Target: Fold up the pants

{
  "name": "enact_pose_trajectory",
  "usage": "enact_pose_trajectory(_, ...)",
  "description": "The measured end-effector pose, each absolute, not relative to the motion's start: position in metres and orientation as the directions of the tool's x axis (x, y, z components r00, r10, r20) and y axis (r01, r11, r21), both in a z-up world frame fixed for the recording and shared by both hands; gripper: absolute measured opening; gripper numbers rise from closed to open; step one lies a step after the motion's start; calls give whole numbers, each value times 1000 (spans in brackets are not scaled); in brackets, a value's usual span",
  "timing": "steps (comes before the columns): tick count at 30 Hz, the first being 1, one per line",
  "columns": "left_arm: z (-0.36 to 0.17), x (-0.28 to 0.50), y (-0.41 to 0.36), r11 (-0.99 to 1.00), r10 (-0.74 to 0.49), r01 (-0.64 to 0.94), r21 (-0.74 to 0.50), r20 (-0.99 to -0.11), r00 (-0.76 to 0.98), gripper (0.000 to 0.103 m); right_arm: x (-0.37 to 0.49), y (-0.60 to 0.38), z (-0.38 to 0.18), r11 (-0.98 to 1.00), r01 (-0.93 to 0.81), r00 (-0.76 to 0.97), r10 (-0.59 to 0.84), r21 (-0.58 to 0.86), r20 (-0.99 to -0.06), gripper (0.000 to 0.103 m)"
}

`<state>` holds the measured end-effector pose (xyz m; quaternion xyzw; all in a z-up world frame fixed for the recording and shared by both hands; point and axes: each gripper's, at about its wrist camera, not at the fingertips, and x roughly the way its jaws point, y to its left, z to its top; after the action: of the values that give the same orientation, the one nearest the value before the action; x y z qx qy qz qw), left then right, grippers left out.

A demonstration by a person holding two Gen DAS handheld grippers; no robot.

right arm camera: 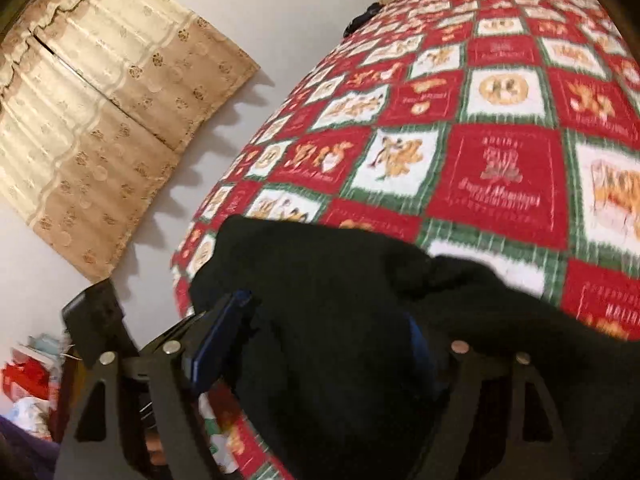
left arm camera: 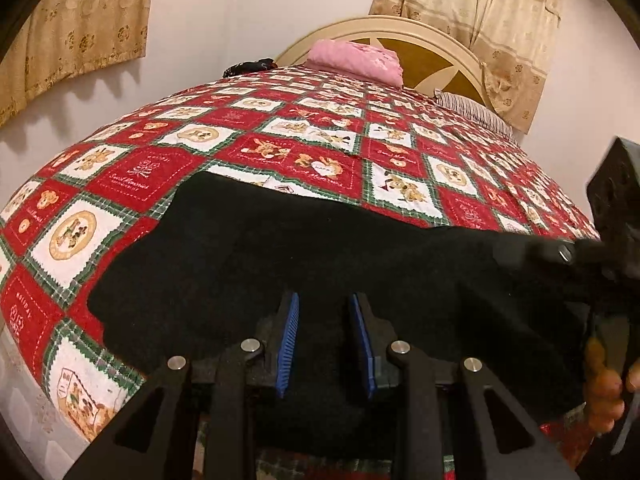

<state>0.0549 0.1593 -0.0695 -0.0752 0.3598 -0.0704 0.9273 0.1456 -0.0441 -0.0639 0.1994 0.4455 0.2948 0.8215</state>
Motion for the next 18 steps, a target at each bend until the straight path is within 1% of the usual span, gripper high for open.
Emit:
enact_pose_trajectory(2, -69, 54, 156, 983, -170, 78, -167, -658, 734, 29, 158, -50, -69, 733, -279, 443, 672, 621, -594, 82)
enact_pose_trajectory(5, -70, 54, 157, 982, -178, 88, -168, -655, 734, 29, 179, -65, -64, 714, -241, 457, 681, 658, -572, 73)
enact_pose_trajectory(7, -71, 54, 159, 979, -192, 96, -180, -656, 730, 29, 186, -84, -50, 732, -226, 507, 652, 643, -564, 68)
enact_pose_trajectory(9, -71, 55, 161, 977, -204, 105, -187, -653, 729, 29, 190, -120, -30, 796, -157, 628, 537, 584, -564, 68)
enact_pose_trajectory(10, -71, 54, 160, 977, -201, 107, -182, -650, 732, 29, 190, -143, -23, 796, -117, 656, 511, 594, -555, 68)
enact_pose_trajectory(13, -72, 52, 154, 984, -172, 106, -141, -641, 748, 29, 179, -179, -15, 764, -70, 665, 516, 642, -541, 68)
enact_pose_trajectory(15, -72, 50, 150, 989, -144, 98, -107, -636, 758, 29, 165, -175, -16, 794, -79, 646, 501, 603, -576, 66)
enact_pose_trajectory(16, -72, 50, 148, 991, -132, 92, -95, -637, 760, 29, 161, -167, -18, 808, -93, 632, 500, 582, -592, 62)
enact_pose_trajectory(18, -71, 51, 146, 993, -116, 85, -79, -639, 760, 29, 152, -147, -28, 830, -129, 605, 500, 543, -620, 56)
